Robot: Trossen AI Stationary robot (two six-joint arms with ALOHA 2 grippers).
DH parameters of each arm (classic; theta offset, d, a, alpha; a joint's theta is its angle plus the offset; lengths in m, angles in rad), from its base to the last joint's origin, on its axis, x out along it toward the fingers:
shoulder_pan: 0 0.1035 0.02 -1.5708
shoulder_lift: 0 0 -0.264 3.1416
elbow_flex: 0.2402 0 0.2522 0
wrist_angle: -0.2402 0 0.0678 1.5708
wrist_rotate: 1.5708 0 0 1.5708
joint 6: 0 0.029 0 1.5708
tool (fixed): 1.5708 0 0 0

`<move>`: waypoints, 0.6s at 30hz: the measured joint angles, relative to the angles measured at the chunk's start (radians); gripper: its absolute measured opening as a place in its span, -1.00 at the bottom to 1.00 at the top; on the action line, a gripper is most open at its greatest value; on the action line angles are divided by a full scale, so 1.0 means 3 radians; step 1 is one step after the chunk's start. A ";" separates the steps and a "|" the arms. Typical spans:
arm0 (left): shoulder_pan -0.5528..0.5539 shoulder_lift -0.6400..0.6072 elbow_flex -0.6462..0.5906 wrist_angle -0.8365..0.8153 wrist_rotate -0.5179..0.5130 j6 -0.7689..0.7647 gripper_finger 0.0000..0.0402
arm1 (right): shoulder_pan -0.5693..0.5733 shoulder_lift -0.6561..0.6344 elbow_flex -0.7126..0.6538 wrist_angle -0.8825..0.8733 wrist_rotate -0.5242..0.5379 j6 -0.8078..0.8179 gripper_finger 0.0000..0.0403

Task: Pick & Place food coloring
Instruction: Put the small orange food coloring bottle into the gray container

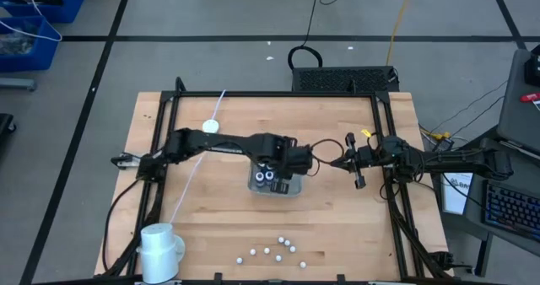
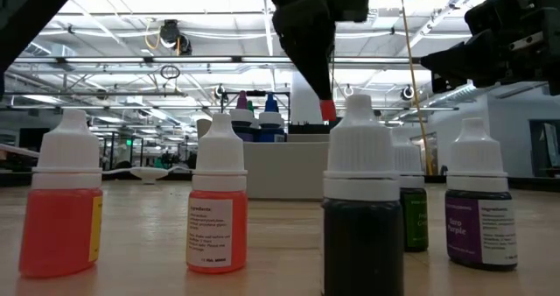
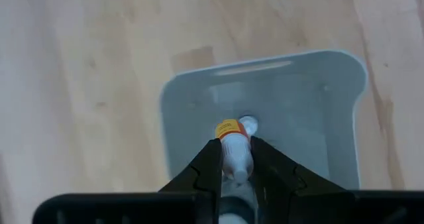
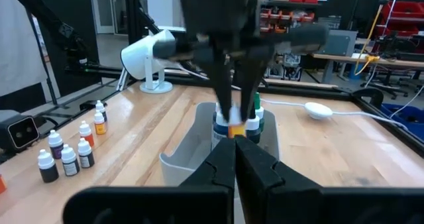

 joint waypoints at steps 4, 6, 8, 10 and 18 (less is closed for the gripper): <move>-0.0016 0.0154 0.0000 -0.0007 0.0163 -0.0016 -0.67 | 0.0000 0.0000 0.0000 -0.0003 0.0000 -0.0004 -1.00; -0.0031 0.0223 0.0000 -0.0013 0.0158 -0.0013 -0.67 | 0.0000 0.0000 0.0000 -0.0005 0.0000 -0.0007 -1.00; -0.0046 0.0279 0.0000 -0.0013 0.0147 -0.0013 -0.67 | 0.0000 0.0000 0.0000 -0.0010 0.0000 -0.0007 -1.00; -0.0058 0.0293 0.0001 -0.0008 0.0135 -0.0009 -0.67 | 0.0000 -0.0001 0.0001 -0.0023 0.0000 -0.0008 -1.00; -0.0071 0.0300 -0.0003 0.0003 0.0084 -0.0010 -0.67 | 0.0000 0.0000 0.0001 -0.0026 0.0000 -0.0021 -1.00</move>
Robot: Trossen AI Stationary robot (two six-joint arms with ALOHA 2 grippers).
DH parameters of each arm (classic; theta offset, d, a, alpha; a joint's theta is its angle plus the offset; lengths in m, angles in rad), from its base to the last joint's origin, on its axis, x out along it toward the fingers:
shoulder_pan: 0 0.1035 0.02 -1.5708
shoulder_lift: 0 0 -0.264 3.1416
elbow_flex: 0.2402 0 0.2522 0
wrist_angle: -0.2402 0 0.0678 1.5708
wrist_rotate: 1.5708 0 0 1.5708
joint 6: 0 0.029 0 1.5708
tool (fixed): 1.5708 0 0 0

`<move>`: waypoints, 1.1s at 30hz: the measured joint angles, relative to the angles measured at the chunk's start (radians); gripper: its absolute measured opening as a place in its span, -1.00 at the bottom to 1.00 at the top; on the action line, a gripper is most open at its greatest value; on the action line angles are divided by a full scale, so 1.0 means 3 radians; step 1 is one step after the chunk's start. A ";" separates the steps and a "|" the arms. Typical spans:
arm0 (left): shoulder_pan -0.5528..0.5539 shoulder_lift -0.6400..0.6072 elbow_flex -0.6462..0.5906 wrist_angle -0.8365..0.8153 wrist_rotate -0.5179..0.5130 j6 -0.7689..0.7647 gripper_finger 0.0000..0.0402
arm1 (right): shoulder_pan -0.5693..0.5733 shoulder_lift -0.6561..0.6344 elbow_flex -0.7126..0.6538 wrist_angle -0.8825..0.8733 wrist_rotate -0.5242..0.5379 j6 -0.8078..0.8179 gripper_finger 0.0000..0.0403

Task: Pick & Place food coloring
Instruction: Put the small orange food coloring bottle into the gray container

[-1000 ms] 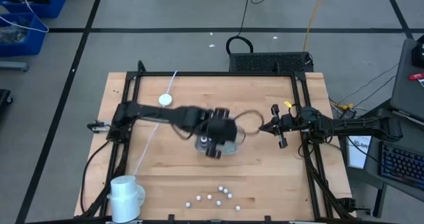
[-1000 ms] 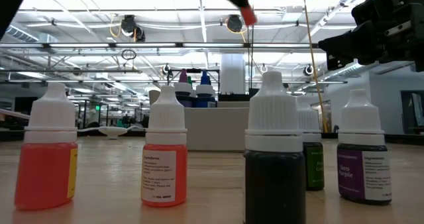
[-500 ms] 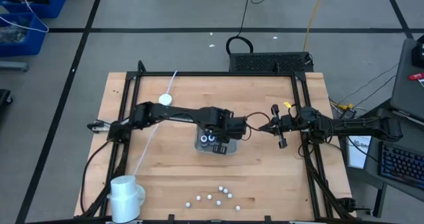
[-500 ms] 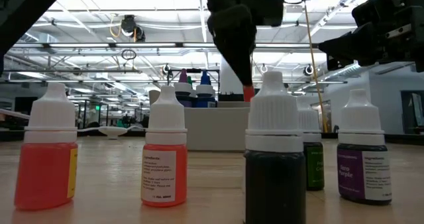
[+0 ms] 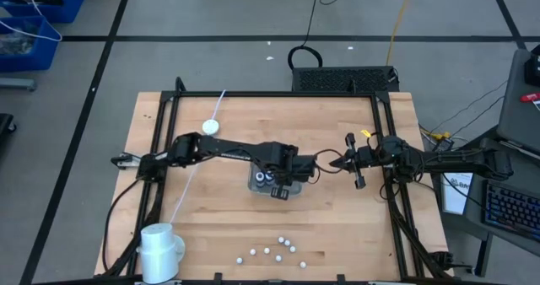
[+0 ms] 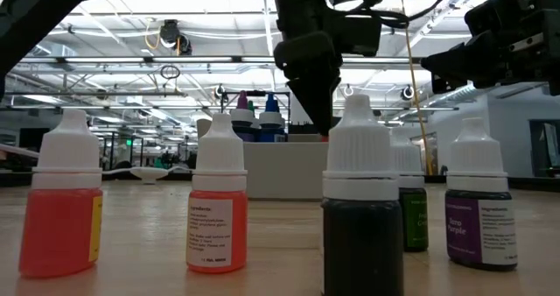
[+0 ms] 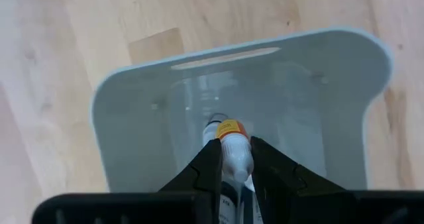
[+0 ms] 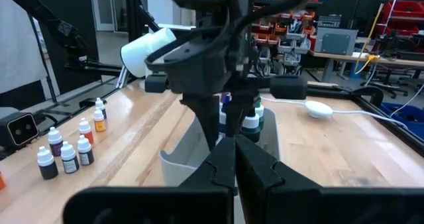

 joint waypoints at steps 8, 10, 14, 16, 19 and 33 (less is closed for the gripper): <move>-0.0106 0.0001 0.0000 -0.0011 0.0055 0.0056 -0.67 | 0.0000 0.0000 -0.0001 0.0001 0.0000 -0.0001 -1.00; -0.0135 0.0001 0.0000 -0.0010 0.0057 0.0080 -0.67 | 0.0000 0.0000 -0.0001 0.0001 0.0000 -0.0001 -1.00; -0.0151 0.0063 0.0000 0.0006 0.0068 0.0084 -0.67 | 0.0000 0.0000 0.0000 0.0001 0.0000 -0.0001 -1.00; -0.0147 0.0129 -0.0026 0.0036 0.0064 0.0085 -0.67 | 0.0001 0.0000 -0.0001 0.0001 0.0000 -0.0001 -1.00; -0.0127 0.0189 -0.0041 0.0027 0.0063 0.0113 -0.67 | 0.0000 0.0008 -0.0001 0.0002 0.0000 -0.0001 -1.00; -0.0081 0.0201 -0.0041 0.0022 0.0050 0.0091 -0.48 | 0.0000 0.0016 -0.0001 -0.0004 0.0001 -0.0064 -1.00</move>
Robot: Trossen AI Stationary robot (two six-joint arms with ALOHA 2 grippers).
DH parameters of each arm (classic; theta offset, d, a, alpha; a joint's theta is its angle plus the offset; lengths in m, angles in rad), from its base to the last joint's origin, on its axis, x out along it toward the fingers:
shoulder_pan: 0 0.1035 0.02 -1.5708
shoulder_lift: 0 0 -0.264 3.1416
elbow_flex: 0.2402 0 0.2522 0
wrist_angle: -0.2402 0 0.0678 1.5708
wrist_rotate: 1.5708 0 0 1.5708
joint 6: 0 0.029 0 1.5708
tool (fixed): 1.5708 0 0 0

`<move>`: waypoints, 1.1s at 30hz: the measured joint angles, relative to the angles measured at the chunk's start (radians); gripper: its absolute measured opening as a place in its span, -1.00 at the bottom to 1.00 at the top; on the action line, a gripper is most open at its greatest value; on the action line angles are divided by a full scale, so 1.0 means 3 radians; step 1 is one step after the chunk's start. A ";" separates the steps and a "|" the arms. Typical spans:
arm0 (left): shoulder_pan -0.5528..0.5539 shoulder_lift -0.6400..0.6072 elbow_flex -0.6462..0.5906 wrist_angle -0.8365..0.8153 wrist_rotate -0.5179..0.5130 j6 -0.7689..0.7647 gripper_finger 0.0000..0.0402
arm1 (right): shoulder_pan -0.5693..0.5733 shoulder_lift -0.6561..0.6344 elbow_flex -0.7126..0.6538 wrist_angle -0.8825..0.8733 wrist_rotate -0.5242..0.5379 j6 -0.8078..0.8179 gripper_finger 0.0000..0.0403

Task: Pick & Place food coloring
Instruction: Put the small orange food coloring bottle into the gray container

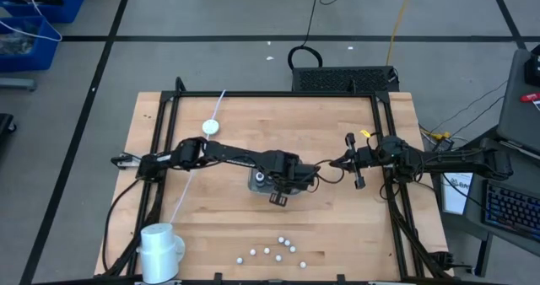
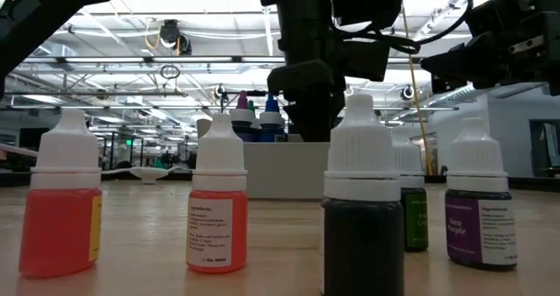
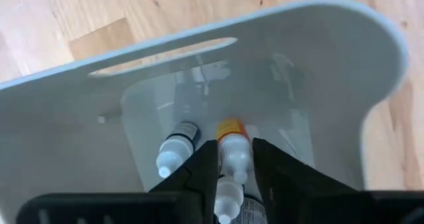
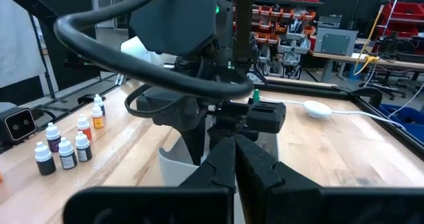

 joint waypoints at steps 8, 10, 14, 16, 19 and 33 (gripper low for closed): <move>-0.0001 -0.0001 0.0057 0.0008 -0.0085 0.0066 -0.15 | 0.0001 0.0000 0.0000 0.0004 -0.0001 0.0000 -1.00; -0.0013 -0.0002 0.0186 -0.0116 -0.0087 0.0025 -0.12 | 0.0000 -0.0001 0.0000 0.0005 -0.0001 0.0000 -1.00; -0.0074 -0.0063 0.0672 -0.0723 -0.0090 -0.0214 -0.06 | 0.0001 -0.0001 0.0001 0.0003 0.0000 0.0000 -1.00; -0.0120 -0.0175 0.0844 -0.1025 -0.0089 -0.0332 -0.03 | 0.0000 0.0001 0.0001 0.0004 0.0000 0.0000 -1.00; -0.0193 -0.0590 0.0667 -0.1228 -0.0110 -0.0416 -0.04 | 0.0000 0.0002 0.0000 0.0003 0.0001 0.0000 -1.00; -0.0296 -0.3523 -0.2300 0.1138 -0.0873 -0.0431 -0.73 | 0.0000 0.0002 0.0000 0.0051 0.0011 -0.0009 -1.00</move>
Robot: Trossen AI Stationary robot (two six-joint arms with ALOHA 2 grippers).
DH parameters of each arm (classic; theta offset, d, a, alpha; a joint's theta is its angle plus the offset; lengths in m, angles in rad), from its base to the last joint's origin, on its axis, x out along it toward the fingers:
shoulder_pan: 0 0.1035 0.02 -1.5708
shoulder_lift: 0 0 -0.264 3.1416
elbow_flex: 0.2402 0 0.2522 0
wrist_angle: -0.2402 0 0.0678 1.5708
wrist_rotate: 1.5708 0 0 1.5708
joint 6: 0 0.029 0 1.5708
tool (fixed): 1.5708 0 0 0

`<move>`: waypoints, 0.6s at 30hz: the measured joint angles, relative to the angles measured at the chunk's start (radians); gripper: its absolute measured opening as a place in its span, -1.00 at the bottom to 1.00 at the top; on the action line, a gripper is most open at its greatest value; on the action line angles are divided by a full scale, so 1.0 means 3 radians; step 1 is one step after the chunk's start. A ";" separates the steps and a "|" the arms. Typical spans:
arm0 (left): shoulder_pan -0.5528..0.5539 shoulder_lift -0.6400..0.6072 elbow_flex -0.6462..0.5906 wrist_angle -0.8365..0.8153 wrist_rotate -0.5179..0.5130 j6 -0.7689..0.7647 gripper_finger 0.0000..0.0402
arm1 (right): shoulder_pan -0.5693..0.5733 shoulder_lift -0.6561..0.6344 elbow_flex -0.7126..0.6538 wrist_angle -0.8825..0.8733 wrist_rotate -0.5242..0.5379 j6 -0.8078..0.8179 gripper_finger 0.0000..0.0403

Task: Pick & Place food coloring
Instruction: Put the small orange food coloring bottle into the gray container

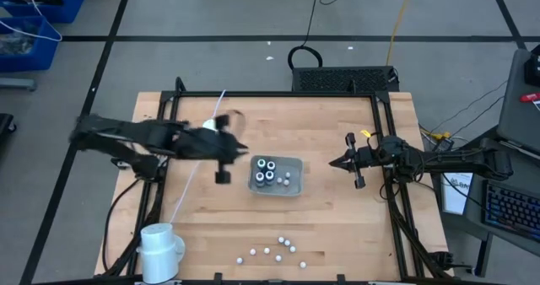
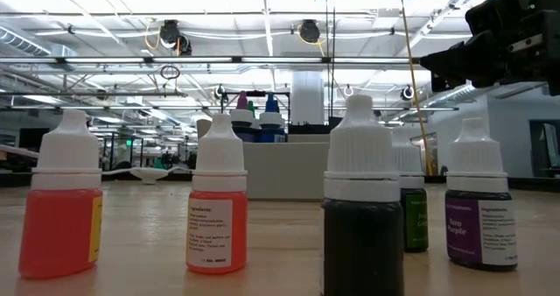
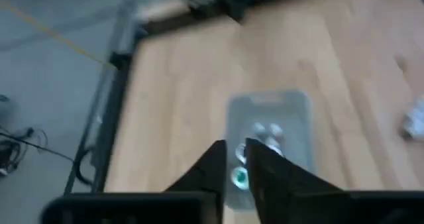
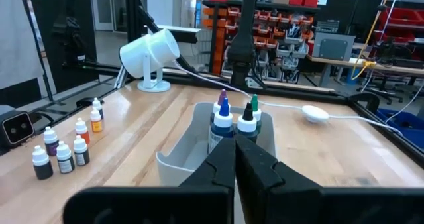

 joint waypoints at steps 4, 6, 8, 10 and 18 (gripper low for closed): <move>0.0264 -0.0926 -0.1568 0.1150 0.0000 -0.0110 -0.96 | 0.0000 0.0001 0.0001 -0.0033 0.0001 0.0000 -1.00; 0.0435 -0.1271 -0.2208 0.1687 0.0001 -0.0255 -0.96 | 0.0001 0.0002 0.0001 -0.0054 0.0002 -0.0009 -1.00; 0.0556 -0.1558 -0.2757 0.2219 0.0106 -0.0330 -0.94 | 0.0000 0.0002 0.0001 -0.0063 0.0004 -0.0038 -1.00; 0.0624 -0.1766 -0.3212 0.2764 0.0369 -0.0351 -0.96 | 0.0000 0.0002 0.0000 -0.0063 0.0005 -0.0067 -1.00; 0.0655 -0.1944 -0.4130 0.3854 0.0417 -0.0321 -0.98 | 0.0000 0.0004 0.0001 -0.0090 0.0005 -0.0205 -1.00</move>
